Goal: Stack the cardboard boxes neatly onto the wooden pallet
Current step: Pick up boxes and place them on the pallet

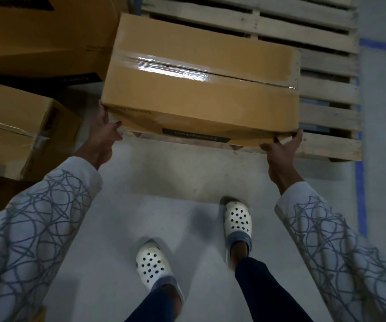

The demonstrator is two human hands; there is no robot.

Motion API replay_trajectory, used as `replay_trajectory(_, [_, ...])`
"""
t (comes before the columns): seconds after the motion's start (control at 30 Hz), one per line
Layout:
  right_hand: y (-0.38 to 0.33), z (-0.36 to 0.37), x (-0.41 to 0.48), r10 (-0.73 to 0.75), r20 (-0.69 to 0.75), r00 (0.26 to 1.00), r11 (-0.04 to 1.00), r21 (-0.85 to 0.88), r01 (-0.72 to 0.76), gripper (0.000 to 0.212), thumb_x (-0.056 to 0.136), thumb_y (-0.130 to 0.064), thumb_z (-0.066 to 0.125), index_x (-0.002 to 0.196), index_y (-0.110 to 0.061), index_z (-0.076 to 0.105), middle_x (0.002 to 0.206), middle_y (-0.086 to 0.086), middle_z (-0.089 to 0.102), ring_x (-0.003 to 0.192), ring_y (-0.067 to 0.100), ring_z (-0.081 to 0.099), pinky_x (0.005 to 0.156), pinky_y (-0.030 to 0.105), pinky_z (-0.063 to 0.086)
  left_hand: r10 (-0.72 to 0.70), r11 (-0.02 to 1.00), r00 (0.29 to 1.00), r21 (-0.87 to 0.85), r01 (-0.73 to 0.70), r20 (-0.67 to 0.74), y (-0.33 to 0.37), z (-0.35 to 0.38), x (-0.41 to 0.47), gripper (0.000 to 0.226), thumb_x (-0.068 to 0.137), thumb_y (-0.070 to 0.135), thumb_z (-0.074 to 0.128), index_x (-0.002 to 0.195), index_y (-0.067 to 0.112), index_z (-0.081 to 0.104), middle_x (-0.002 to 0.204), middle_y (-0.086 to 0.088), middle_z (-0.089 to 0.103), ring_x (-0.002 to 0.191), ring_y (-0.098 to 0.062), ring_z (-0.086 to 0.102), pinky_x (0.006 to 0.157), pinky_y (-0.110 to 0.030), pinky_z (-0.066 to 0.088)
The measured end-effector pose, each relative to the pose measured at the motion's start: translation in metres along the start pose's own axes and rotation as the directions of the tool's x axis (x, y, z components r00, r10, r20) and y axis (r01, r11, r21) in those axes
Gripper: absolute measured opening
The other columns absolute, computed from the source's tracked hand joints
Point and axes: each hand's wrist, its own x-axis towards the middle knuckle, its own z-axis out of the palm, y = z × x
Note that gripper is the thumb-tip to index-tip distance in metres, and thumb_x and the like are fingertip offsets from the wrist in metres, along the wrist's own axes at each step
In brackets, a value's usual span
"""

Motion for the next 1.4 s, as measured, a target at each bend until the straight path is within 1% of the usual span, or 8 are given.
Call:
replay_trajectory(0.07, [0.000, 0.000, 0.001, 0.004, 0.004, 1.000, 1.000, -0.006, -0.004, 0.114, 0.083, 0.021, 0.062, 0.164, -0.023, -0.006, 0.169, 0.010, 0.005, 0.145, 0.031, 0.042, 0.099, 0.047, 0.055, 0.005, 1.000, 1.000, 0.020, -0.005, -0.002, 0.000, 0.000, 0.001, 0.107, 0.085, -0.026, 0.041, 0.158, 0.051, 0.022, 0.166, 0.012, 0.027, 0.141, -0.023, 0.045, 0.104, -0.049, 0.048])
replay_trajectory(0.17, [-0.002, -0.001, 0.004, -0.003, 0.017, 1.000, 1.000, -0.009, 0.003, 0.112, 0.084, 0.020, 0.063, 0.164, -0.022, -0.003, 0.168, 0.011, 0.003, 0.145, 0.031, 0.041, 0.079, 0.030, 0.057, 0.010, 0.999, 1.000, 0.039, -0.010, -0.004, -0.004, -0.001, 0.004, 0.106, 0.087, -0.025, 0.041, 0.159, 0.050, 0.020, 0.169, 0.010, 0.022, 0.143, -0.025, 0.043, 0.101, -0.047, 0.049])
replay_trajectory(0.33, [-0.002, -0.004, 0.005, -0.009, 0.051, 0.999, 1.000, 0.002, 0.009, 0.111, 0.084, 0.018, 0.066, 0.163, -0.024, -0.001, 0.167, 0.011, 0.006, 0.142, 0.027, 0.042, 0.070, 0.023, 0.059, 0.003, 0.999, 1.000, 0.046, -0.003, 0.002, -0.009, -0.002, 0.009, 0.106, 0.088, -0.023, 0.042, 0.158, 0.053, 0.019, 0.169, 0.009, 0.020, 0.146, -0.028, 0.038, 0.095, -0.041, 0.051])
replay_trajectory(0.47, [0.001, -0.004, 0.004, -0.009, 0.042, 0.999, 1.000, 0.012, 0.009, 0.110, 0.085, 0.015, 0.067, 0.163, -0.025, 0.000, 0.166, 0.010, 0.007, 0.142, 0.028, 0.044, 0.069, 0.019, 0.058, -0.007, 1.000, 1.000, 0.028, 0.007, 0.008, -0.012, -0.003, 0.011, 0.106, 0.088, -0.025, 0.042, 0.161, 0.048, 0.017, 0.171, 0.008, 0.017, 0.147, -0.029, 0.037, 0.089, -0.036, 0.051])
replay_trajectory(0.6, [0.001, -0.005, -0.001, -0.016, 0.040, 0.999, 1.000, 0.003, 0.016, 0.105, 0.086, 0.014, 0.066, 0.162, -0.022, 0.003, 0.165, 0.009, 0.009, 0.141, 0.030, 0.042, 0.067, 0.019, 0.057, -0.023, 1.000, 1.000, 0.022, 0.023, 0.009, -0.015, -0.003, 0.013, 0.106, 0.088, -0.026, 0.042, 0.162, 0.045, 0.014, 0.171, 0.008, 0.017, 0.146, -0.029, 0.039, 0.099, -0.043, 0.049])
replay_trajectory(0.97, [-0.001, -0.002, -0.006, -0.010, 0.050, 0.999, 1.000, 0.006, 0.009, 0.110, 0.088, 0.009, 0.070, 0.162, -0.024, -0.005, 0.168, 0.010, 0.003, 0.141, 0.028, 0.039, 0.068, 0.018, 0.058, -0.048, 0.996, 0.999, 0.070, 0.047, 0.007, -0.009, -0.004, 0.016, 0.104, 0.091, -0.021, 0.043, 0.162, 0.047, 0.009, 0.171, 0.008, 0.018, 0.141, -0.022, 0.046, 0.102, -0.045, 0.049])
replay_trajectory(1.3, [0.002, 0.003, -0.003, -0.049, 0.039, 0.998, 0.999, 0.016, 0.048, 0.112, 0.085, 0.014, 0.068, 0.162, -0.021, -0.006, 0.166, 0.010, -0.002, 0.139, 0.026, 0.044, 0.068, 0.018, 0.058, -0.043, 0.996, 0.998, 0.084, 0.040, 0.035, -0.004, -0.008, 0.018, 0.101, 0.092, -0.021, 0.044, 0.161, 0.047, 0.015, 0.169, 0.006, 0.025, 0.138, -0.020, 0.050, 0.101, -0.045, 0.049])
replay_trajectory(1.4, [0.002, 0.002, -0.002, -0.039, 0.031, 0.999, 0.999, -0.014, 0.039, 0.110, 0.085, 0.017, 0.063, 0.162, -0.022, -0.004, 0.166, 0.010, -0.001, 0.139, 0.027, 0.044, 0.068, 0.020, 0.058, -0.038, 0.997, 0.999, 0.072, 0.036, 0.027, -0.006, -0.007, 0.017, 0.098, 0.094, -0.017, 0.045, 0.160, 0.050, 0.018, 0.168, 0.006, 0.026, 0.136, -0.020, 0.051, 0.094, -0.042, 0.052])
